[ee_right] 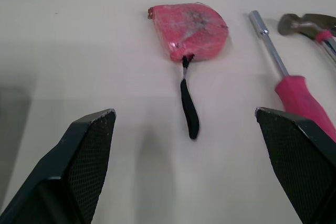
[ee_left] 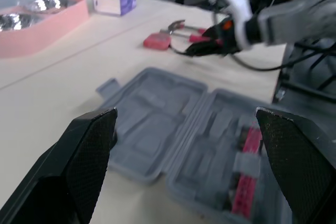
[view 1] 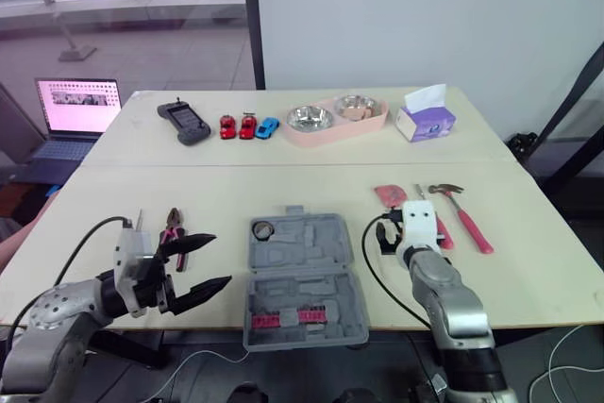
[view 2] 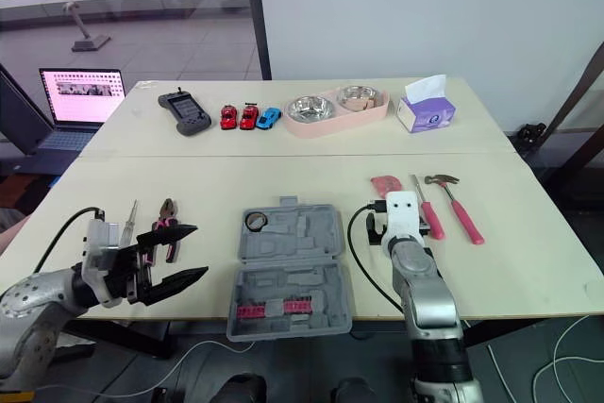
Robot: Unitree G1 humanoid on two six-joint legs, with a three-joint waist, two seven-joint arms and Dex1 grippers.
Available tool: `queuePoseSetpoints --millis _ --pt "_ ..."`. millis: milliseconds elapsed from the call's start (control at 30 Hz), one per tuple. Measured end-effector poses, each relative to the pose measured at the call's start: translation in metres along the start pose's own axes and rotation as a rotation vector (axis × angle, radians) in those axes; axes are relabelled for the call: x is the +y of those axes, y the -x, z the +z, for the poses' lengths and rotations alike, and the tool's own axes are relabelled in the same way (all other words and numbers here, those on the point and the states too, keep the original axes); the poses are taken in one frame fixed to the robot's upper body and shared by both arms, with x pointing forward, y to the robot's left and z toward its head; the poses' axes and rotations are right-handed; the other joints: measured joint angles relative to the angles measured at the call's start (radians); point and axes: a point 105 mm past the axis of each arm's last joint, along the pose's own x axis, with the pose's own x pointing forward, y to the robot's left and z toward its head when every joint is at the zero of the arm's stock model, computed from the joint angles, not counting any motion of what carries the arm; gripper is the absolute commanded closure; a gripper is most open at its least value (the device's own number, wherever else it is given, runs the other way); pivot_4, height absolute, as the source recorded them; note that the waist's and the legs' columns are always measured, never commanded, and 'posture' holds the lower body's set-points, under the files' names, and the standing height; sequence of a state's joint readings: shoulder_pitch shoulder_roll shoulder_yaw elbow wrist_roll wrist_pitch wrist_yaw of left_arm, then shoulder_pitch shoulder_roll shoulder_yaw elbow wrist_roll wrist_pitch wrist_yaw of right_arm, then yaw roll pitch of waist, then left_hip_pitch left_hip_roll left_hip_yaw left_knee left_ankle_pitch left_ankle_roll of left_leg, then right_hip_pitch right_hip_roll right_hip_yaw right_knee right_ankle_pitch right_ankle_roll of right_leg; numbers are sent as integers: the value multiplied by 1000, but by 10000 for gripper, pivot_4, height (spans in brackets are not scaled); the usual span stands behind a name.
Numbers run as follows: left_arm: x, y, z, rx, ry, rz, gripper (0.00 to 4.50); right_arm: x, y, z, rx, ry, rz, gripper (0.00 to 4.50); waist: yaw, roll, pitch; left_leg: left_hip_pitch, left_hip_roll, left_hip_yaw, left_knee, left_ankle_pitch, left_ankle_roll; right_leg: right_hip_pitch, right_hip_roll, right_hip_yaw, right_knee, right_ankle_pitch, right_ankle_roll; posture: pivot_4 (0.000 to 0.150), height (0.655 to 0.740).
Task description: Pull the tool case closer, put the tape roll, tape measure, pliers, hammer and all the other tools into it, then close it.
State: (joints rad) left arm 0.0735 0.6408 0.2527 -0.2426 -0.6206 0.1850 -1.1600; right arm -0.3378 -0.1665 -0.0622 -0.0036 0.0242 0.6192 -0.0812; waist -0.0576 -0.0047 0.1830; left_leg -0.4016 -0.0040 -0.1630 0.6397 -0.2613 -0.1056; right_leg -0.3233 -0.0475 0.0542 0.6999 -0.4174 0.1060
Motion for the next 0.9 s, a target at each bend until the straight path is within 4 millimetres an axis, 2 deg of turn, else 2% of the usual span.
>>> queuePoseSetpoints --millis 233,467,600,633,667,833,900 --pt "0 -4 0 -13 7 13 660 -1 -29 -4 17 -12 -4 0 -14 0 0 4 0 0 -6 3 -5 0 0 0 0 0 0 1500 7400" --pt "-2 -7 -1 -17 13 17 660 6 -45 -7 15 -17 31 0 -16 0 0 8 1 2 -9 3 -5 2 0 2 0 0 0 1500 7400" --pt "-3 -8 -4 -17 23 21 0 10 -52 -5 20 -24 35 10596 -15 0 0 9 1 2 -9 3 -5 3 0 2 0 0 0 1500 7400" --pt "-3 -8 -4 -16 24 22 0 10 -53 -5 22 -25 36 16503 -15 0 0 9 1 2 -9 3 -5 3 0 2 0 0 0 1500 7400" --pt "-3 -8 -4 -15 25 27 0 12 -54 -5 27 -28 37 19014 -14 0 0 9 1 2 -9 3 -5 3 0 2 0 0 0 1500 7400" --pt "-4 -10 0 -18 12 38 0 15 -57 -4 35 -49 40 43596 -10 0 0 9 0 2 -9 3 -5 4 -1 2 0 0 0 1500 7400" --pt "-4 -11 1 -15 16 43 0 13 -58 -5 38 -60 33 44409 -10 0 0 9 0 2 -9 3 -5 4 -1 2 0 0 0 1500 7400"
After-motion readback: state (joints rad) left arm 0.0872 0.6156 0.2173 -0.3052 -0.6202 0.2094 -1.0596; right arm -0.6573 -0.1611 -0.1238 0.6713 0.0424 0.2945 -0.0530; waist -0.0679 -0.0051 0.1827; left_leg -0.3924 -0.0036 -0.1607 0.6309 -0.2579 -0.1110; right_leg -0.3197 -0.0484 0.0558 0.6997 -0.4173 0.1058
